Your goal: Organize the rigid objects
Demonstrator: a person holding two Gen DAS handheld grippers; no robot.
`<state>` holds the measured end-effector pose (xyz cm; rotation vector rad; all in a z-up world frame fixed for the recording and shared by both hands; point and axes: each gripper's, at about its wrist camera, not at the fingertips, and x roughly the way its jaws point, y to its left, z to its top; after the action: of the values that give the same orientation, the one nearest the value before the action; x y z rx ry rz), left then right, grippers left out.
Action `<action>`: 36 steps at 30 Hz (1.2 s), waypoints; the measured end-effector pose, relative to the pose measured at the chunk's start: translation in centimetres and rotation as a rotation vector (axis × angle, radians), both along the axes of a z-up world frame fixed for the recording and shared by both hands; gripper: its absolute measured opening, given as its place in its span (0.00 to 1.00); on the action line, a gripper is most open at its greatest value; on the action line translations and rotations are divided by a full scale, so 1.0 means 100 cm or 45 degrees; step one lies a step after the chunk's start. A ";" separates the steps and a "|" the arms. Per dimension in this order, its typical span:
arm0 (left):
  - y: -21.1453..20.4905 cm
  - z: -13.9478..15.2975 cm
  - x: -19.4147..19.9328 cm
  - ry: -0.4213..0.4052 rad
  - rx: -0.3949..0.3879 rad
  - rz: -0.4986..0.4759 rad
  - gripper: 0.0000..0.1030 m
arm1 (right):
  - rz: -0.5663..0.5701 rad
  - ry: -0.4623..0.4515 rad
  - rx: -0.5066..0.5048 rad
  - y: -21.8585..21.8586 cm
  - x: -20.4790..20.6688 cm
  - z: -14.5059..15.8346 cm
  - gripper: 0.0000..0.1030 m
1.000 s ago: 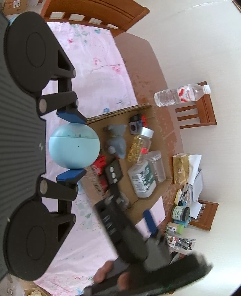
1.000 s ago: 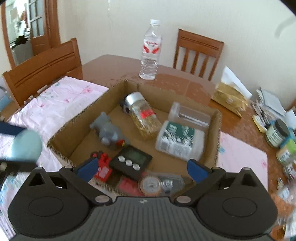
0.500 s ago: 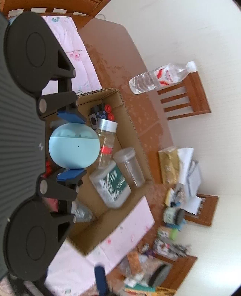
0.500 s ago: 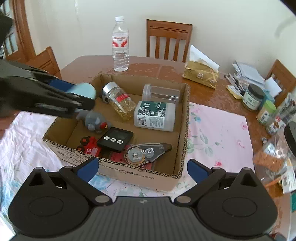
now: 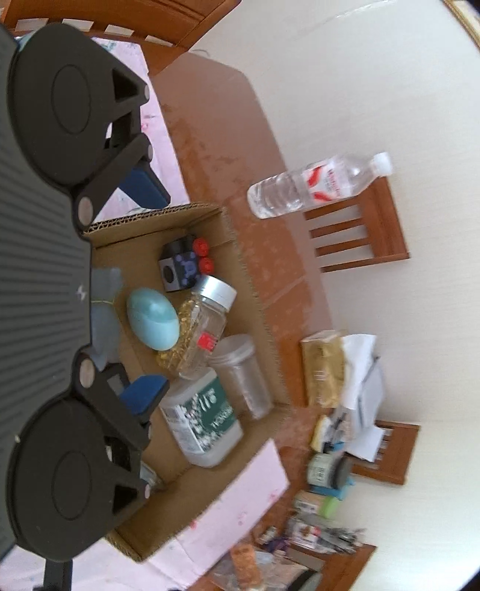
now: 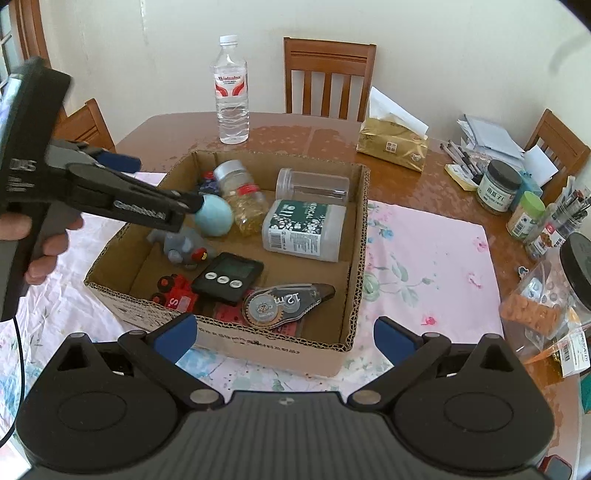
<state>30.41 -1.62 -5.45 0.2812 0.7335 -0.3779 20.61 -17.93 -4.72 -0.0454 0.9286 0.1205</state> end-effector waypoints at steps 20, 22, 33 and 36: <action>0.008 0.048 -0.100 0.163 0.026 0.340 0.98 | -0.213 0.042 -0.079 -0.004 0.001 0.028 1.00; 0.010 0.051 -0.104 0.157 0.028 0.365 0.98 | -0.218 0.040 -0.068 -0.004 0.000 0.030 1.00; 0.008 0.055 -0.107 0.159 0.010 0.399 0.98 | -0.215 0.034 -0.065 -0.002 -0.007 0.035 1.00; 0.007 0.055 -0.108 0.162 0.011 0.402 0.98 | -0.219 0.036 -0.059 -0.003 -0.008 0.035 1.00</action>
<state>19.64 -0.94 0.03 0.1466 0.8892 -0.0932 19.82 -18.21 -1.17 -0.0071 0.9592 -0.0597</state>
